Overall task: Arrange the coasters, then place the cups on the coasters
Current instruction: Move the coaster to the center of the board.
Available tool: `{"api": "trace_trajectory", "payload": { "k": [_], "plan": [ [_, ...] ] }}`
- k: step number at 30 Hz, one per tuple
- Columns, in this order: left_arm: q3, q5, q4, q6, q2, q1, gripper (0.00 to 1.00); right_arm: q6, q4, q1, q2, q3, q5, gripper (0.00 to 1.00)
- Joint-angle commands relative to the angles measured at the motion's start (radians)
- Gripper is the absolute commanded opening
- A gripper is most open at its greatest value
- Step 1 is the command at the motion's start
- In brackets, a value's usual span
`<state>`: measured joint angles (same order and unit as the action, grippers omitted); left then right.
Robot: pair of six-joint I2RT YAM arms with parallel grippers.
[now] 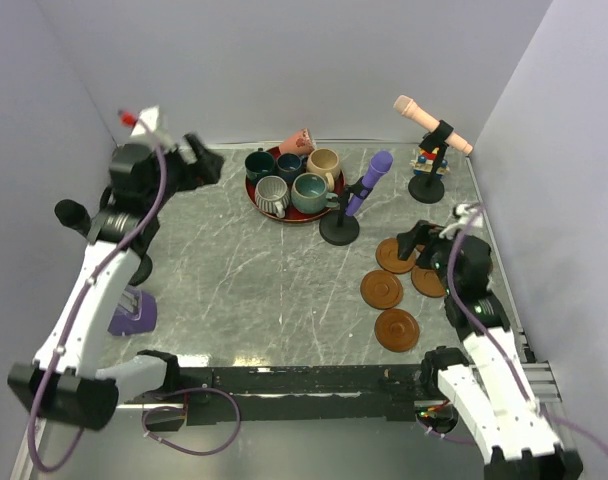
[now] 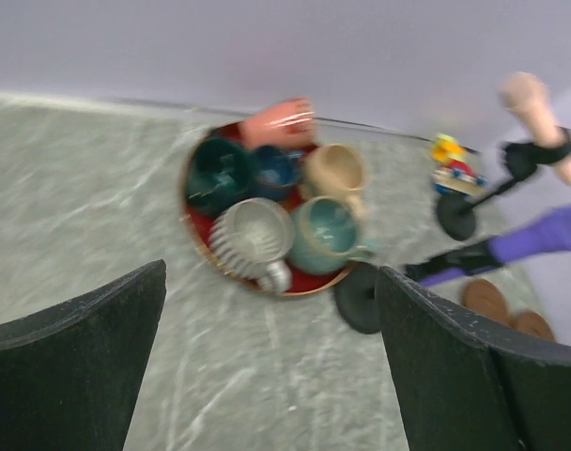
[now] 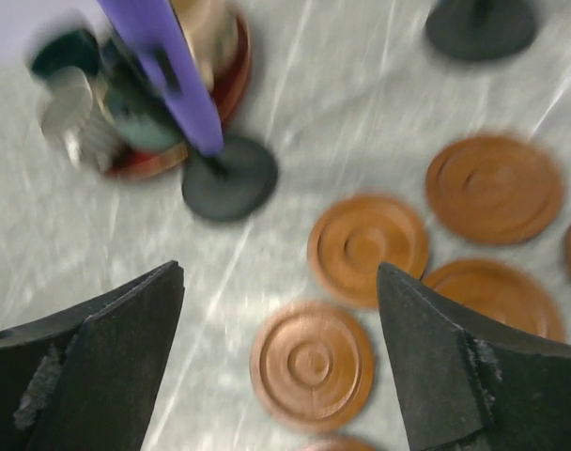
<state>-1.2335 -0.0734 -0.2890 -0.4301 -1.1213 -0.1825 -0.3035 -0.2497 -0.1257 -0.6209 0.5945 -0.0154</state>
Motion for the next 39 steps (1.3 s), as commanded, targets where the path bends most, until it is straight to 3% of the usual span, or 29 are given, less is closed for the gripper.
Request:
{"api": "trace_trajectory", "payload": {
  "k": [1, 7, 14, 19, 39],
  "plan": [
    [-0.165, -0.057, -0.069, 0.048, -0.098, -0.051, 0.97, -0.016, -0.137, -0.026, -0.186, 0.073, -0.118, 0.86],
    [0.089, -0.037, 0.082, 0.031, -0.048, -0.057, 0.97, -0.035, -0.126, -0.202, -0.446, 0.107, -0.035, 0.82],
    [0.074, 0.069, 0.054, 0.079, -0.049, -0.087, 0.97, -0.105, -0.057, -0.293, -0.611, 0.111, -0.02, 0.77],
    [0.091, -0.002, 0.082, 0.065, -0.035, -0.089, 0.97, -0.126, -0.062, -0.305, -0.661, 0.107, 0.012, 0.73],
    [0.085, 0.018, 0.065, 0.068, -0.064, -0.087, 0.97, -0.213, -0.017, -0.434, -0.769, 0.07, 0.034, 0.66]
  ]
}}
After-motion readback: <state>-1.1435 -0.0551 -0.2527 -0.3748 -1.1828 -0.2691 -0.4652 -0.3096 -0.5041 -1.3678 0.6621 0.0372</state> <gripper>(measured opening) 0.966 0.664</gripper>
